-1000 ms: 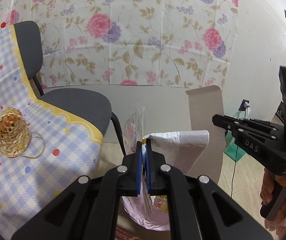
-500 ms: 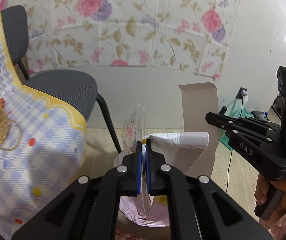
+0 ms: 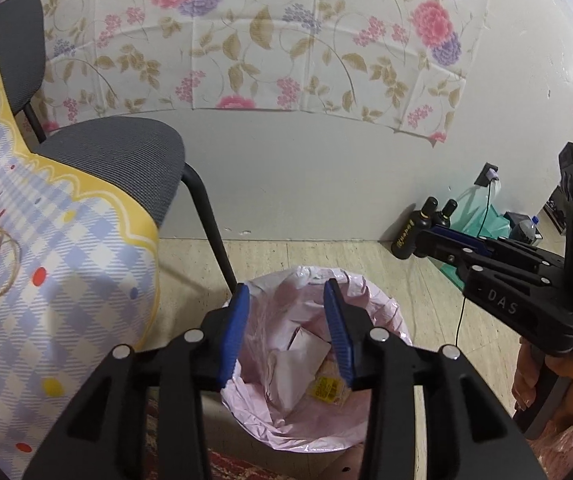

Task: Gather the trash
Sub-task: 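Move both tools back over the chair toward the wicker basket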

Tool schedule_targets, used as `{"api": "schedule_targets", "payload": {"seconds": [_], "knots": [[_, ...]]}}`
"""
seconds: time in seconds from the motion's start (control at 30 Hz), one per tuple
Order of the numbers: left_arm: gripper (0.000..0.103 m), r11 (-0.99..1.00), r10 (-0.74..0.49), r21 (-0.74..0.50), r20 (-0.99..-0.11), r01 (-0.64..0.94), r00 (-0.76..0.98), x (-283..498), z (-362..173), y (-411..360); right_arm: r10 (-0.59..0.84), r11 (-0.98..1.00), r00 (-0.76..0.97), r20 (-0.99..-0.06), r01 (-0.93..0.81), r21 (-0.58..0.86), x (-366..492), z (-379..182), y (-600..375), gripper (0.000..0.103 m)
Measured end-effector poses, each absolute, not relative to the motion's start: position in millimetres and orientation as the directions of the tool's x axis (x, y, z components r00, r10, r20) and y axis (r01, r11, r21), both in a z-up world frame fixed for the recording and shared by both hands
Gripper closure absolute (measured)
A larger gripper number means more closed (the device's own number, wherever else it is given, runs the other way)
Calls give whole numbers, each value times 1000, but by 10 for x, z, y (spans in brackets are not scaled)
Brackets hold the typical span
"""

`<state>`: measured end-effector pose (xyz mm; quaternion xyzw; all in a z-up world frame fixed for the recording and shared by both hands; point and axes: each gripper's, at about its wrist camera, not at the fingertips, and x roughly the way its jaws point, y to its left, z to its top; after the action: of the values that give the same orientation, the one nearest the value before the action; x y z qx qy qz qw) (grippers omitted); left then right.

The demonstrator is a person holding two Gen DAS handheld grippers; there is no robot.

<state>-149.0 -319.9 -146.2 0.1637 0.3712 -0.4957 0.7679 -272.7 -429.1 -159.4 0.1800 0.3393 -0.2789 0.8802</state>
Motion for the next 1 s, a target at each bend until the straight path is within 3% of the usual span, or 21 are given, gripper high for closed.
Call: {"api": "schedule_targets", "payload": {"seconds": [0.57, 0.7, 1.0], "knots": [[65, 631, -632, -69, -623, 772, 461, -1087, -909, -2439, -317, 857, 713, -625, 497, 132, -2327, -1097, -3905, 82], [58, 671, -624, -70, -591, 738, 511, -1009, -774, -2257, -318, 877, 737, -597, 468, 110, -2224, -915, -3793, 73], [56, 752, -561, -45, -566, 657, 604, -834, -666, -1855, -280, 919, 787, -550, 386, 84, -1966, -655, -3586, 72]]}}
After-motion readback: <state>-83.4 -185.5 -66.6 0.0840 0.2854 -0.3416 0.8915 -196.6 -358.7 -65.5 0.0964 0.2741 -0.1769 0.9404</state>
